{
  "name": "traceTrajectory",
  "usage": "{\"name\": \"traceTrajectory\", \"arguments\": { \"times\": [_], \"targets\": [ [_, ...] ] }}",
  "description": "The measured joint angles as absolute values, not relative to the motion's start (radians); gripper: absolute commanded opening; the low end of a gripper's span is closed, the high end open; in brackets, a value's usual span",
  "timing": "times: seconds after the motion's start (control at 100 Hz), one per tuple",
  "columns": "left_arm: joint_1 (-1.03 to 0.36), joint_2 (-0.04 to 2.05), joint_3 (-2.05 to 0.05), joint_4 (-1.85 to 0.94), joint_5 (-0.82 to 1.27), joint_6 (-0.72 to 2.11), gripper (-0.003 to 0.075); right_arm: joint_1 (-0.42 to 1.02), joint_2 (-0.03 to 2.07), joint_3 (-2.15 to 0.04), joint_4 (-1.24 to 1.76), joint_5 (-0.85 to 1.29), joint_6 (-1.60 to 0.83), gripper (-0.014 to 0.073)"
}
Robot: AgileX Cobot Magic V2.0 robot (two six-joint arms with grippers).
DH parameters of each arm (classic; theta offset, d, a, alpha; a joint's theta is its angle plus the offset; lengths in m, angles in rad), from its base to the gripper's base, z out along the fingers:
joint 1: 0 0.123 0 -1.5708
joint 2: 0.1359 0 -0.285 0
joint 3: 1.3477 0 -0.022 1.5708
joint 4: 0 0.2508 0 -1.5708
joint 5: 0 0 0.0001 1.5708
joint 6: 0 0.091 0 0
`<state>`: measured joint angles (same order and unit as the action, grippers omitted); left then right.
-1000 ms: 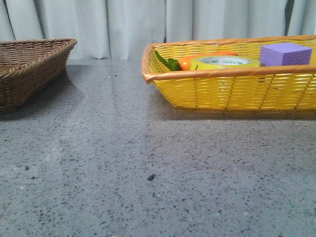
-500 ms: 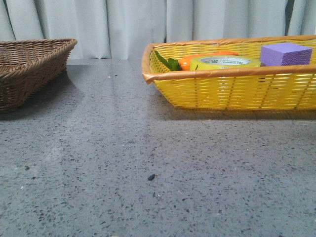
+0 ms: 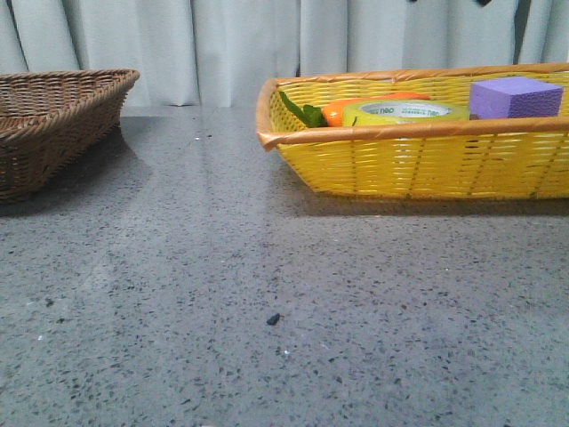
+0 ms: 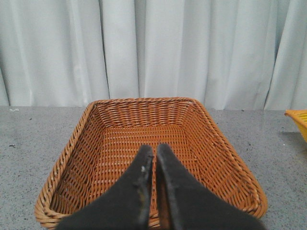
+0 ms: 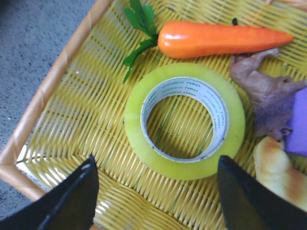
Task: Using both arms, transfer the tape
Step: 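Lower the right gripper into the yellow basket and grasp the tape roll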
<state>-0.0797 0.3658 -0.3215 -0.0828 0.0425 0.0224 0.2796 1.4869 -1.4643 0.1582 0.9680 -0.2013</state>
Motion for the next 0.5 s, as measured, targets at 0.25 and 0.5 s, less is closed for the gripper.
{"name": "traceTrajectory", "arguments": {
  "times": [0.25,0.5],
  "targets": [
    [-0.08,0.366,-0.322,-0.085,0.045,0.022,-0.0021,0.28,1.696,-1.585,0.158,1.028,-0.204,0.0445],
    [-0.08,0.366,-0.322,-0.085,0.045,0.022,-0.0021,0.292,1.807,-1.607,0.158,1.052,-0.204,0.0444]
  ]
}}
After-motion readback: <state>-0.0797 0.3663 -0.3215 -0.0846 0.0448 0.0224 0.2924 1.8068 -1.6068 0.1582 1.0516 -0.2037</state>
